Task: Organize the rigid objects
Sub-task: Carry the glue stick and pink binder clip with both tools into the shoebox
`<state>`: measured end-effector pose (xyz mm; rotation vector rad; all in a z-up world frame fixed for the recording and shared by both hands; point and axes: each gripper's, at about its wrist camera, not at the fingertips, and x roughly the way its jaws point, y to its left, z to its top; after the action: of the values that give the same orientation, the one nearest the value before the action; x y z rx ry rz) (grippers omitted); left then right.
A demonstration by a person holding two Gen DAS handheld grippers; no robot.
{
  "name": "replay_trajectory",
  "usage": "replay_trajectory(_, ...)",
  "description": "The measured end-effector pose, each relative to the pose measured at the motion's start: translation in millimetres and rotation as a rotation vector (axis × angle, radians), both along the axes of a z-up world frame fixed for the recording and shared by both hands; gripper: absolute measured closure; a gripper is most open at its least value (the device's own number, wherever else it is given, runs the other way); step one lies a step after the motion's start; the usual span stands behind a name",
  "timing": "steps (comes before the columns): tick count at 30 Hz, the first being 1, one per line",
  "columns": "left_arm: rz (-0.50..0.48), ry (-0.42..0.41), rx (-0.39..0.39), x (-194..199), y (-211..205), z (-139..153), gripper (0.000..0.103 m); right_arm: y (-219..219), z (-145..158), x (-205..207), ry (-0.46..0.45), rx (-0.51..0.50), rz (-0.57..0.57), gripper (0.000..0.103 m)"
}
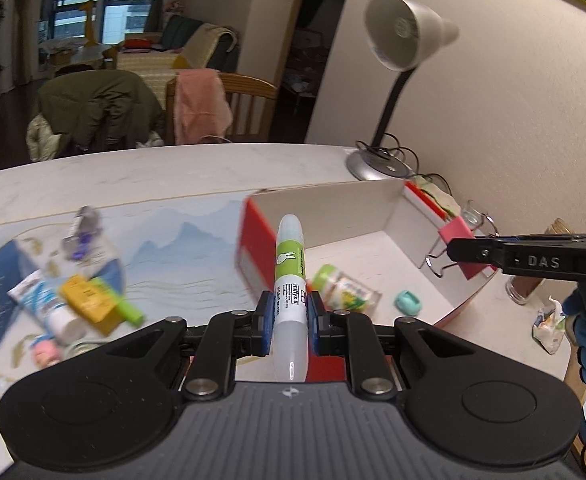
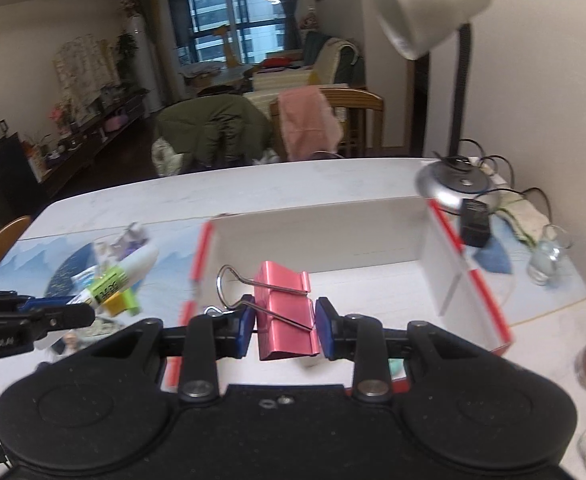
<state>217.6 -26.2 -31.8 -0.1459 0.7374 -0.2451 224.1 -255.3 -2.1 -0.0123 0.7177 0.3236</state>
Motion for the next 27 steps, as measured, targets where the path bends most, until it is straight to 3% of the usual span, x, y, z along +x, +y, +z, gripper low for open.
replay_trajectory(11, -0.083, 0.035, 0.064, 65, -77, -15, 0.086, -54, -25, 49, 0.052, -0.019, -0.041, 0.071)
replay_trajectory(21, -0.137, 0.116, 0.104, 137, -112, -33, 0.086, -58, -53, 81, 0.128, -0.076, 0.012, 0.071)
replay_trajectory(27, -0.168, 0.149, 0.17, 165, -134, -52, 0.086, -49, -74, 97, 0.207, -0.111, 0.051, 0.071)
